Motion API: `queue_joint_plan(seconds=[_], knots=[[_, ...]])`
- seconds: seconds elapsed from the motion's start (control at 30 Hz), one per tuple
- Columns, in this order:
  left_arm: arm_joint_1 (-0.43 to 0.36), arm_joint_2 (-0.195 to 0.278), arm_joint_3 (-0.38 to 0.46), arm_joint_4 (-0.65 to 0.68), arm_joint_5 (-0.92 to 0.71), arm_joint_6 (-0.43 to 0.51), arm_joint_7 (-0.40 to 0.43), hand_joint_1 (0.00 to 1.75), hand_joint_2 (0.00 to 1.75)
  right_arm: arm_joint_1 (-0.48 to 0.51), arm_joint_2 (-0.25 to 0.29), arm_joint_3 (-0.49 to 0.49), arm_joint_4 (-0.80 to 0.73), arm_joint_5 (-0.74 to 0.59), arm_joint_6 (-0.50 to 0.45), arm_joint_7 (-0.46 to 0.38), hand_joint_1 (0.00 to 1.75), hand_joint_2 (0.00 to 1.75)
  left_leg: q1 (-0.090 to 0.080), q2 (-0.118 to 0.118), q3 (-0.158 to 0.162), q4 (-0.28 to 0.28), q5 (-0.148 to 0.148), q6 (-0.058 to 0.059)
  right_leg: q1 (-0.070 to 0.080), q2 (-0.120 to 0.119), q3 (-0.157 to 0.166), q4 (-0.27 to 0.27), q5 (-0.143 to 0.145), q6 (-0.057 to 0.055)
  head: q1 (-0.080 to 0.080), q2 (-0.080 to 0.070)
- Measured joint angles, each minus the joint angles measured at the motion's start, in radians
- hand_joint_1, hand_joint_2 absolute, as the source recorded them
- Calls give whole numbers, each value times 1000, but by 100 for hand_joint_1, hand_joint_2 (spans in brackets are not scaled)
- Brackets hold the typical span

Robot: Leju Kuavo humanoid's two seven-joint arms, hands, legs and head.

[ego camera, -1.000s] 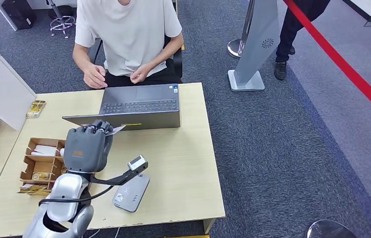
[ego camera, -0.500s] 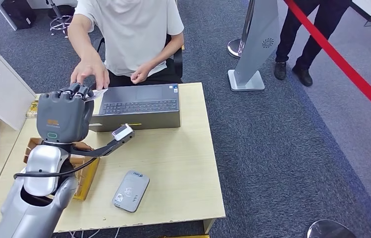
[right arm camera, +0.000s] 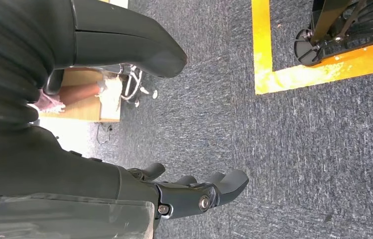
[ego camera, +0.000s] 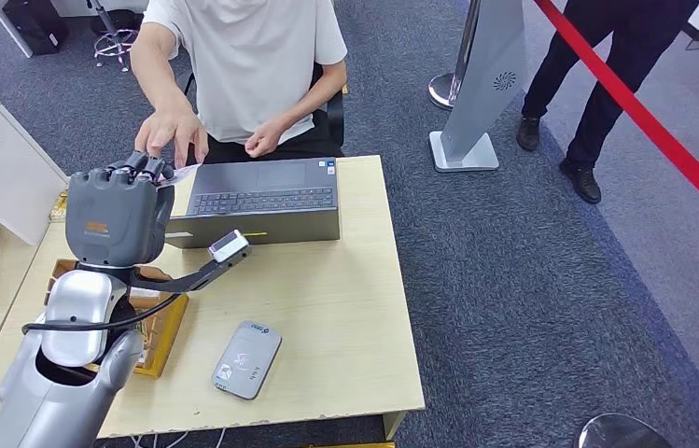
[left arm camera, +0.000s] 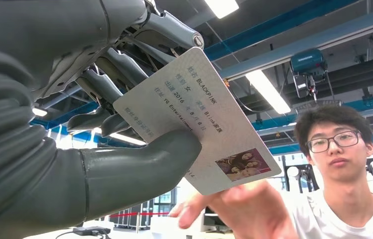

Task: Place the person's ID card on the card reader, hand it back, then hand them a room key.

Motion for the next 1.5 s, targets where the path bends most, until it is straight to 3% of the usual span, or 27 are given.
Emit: queue_joint_plan(seconds=[0.43, 0.53, 0.6, 0.7, 0.87, 1.27, 1.5], knots=[[0, 2, 0, 0, 0, 0, 0, 175, 175, 0, 0, 0, 0, 0, 0, 0, 0, 175, 0, 0, 0, 0, 0, 0, 0, 0, 0, 0, 0, 0, 0, 0], [-9, 11, 1, 4, -14, 24, 42, 175, 175, 0, 0, 3, 0, 11, 0, 2, 0, 175, 0, 0, 0, 0, 0, 0, 0, 0, 0, 0, 0, 0, 0, 0], [-59, 37, 18, 51, -10, 109, 78, 175, 175, -1, 0, 14, 0, 32, 1, 10, 0, 175, 0, 0, -1, 0, 1, 0, 0, 0, -1, 1, 0, 0, 1, 0], [-179, 77, 87, 185, 25, 239, 22, 175, 175, -3, 0, 27, 0, 48, 3, 18, 0, 175, 0, 1, 0, 0, 2, -1, 0, 1, -2, 2, 1, -1, -1, 0], [-262, 91, 144, 312, 19, 276, -2, 175, 175, -6, 0, 38, 0, 51, 5, 17, 0, 175, 0, 0, 1, 0, 3, -2, 0, 1, -1, 3, 1, -1, -5, 0], [-279, 93, 165, 377, 11, 270, 6, 175, 175, -7, 0, 45, 0, 49, 11, 16, 0, 175, 0, 0, -1, 0, 2, -1, 0, 0, -2, 2, 0, 0, -4, 0], [-246, 105, 179, 375, -3, 249, 2, 175, 175, -7, 0, 45, 0, 44, 12, 17, 0, 175, 0, 0, -1, 0, 2, -1, 0, 0, -2, 3, 0, 0, -5, 0]])
